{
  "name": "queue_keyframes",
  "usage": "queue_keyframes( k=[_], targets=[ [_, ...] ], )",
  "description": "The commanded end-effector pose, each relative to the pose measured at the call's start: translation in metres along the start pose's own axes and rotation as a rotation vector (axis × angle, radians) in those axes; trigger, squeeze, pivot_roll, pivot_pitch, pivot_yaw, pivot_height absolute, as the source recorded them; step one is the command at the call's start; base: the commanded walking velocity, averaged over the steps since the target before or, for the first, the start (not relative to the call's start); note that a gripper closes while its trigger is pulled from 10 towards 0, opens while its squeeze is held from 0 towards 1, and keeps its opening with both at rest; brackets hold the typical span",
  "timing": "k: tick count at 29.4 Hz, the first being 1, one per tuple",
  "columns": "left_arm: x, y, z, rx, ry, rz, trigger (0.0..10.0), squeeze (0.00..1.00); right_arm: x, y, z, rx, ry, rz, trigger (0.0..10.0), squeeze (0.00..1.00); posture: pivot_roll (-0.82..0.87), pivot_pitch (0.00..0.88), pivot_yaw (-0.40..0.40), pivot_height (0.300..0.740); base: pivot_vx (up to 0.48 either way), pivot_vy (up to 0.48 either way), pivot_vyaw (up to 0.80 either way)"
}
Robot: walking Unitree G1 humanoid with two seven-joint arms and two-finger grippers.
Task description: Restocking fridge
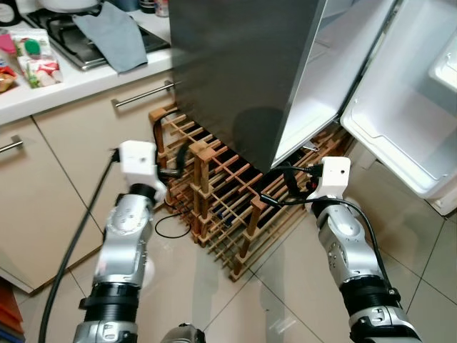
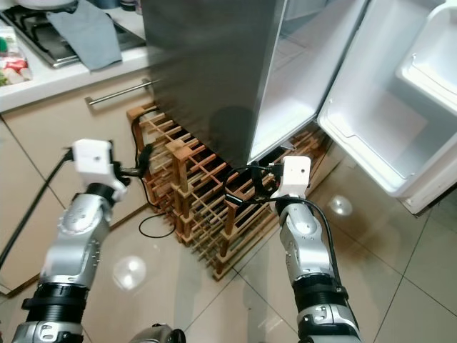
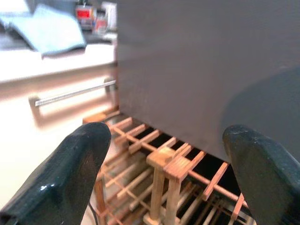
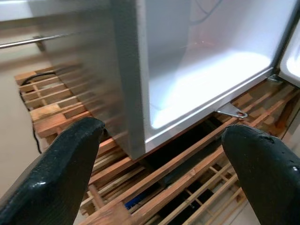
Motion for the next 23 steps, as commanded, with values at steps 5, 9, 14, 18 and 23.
queue_keyframes(
  k=[5,9,14,18,23],
  targets=[
    [0.014,-0.009,0.008,0.014,-0.047,0.044,10.0,0.0,0.009,0.002,0.016,-0.035,-0.026,0.047,10.0,0.0,-0.03,0.0,-0.016,0.74,0.0,0.0,0.44],
    [0.008,-0.014,0.0,0.079,-0.049,0.016,10.0,0.0,0.016,0.001,0.009,-0.007,-0.006,0.081,10.0,0.0,-0.03,0.0,-0.042,0.74,0.0,0.0,0.43],
    [-0.002,-0.008,-0.002,0.133,-0.024,-0.005,10.0,0.0,0.01,0.0,0.0,0.05,0.02,0.058,10.0,0.0,0.0,0.0,-0.067,0.74,0.0,0.0,0.44],
    [-0.009,-0.002,-0.006,0.156,-0.016,-0.018,10.0,0.0,0.005,-0.001,-0.013,0.098,0.027,0.046,10.0,0.0,-0.01,0.0,-0.063,0.74,0.0,0.0,0.44],
    [-0.011,-0.003,-0.007,0.151,-0.012,-0.023,10.0,0.0,0.003,0.0,-0.018,0.109,0.021,0.049,10.0,0.0,-0.02,0.0,-0.047,0.74,0.0,0.0,0.44]
  ],
)
Point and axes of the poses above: a point about 5 cm out from each wrist's last joint towards the gripper, its own y axis pointing back from the gripper into the wrist, its own x axis along the axis of the wrist's last joint, z = x × y, the point moved 6 cm from there along -y, pointing out of the wrist towards the gripper, and after that the axes turned 8 degrees about -y, right-handed, at the moved point
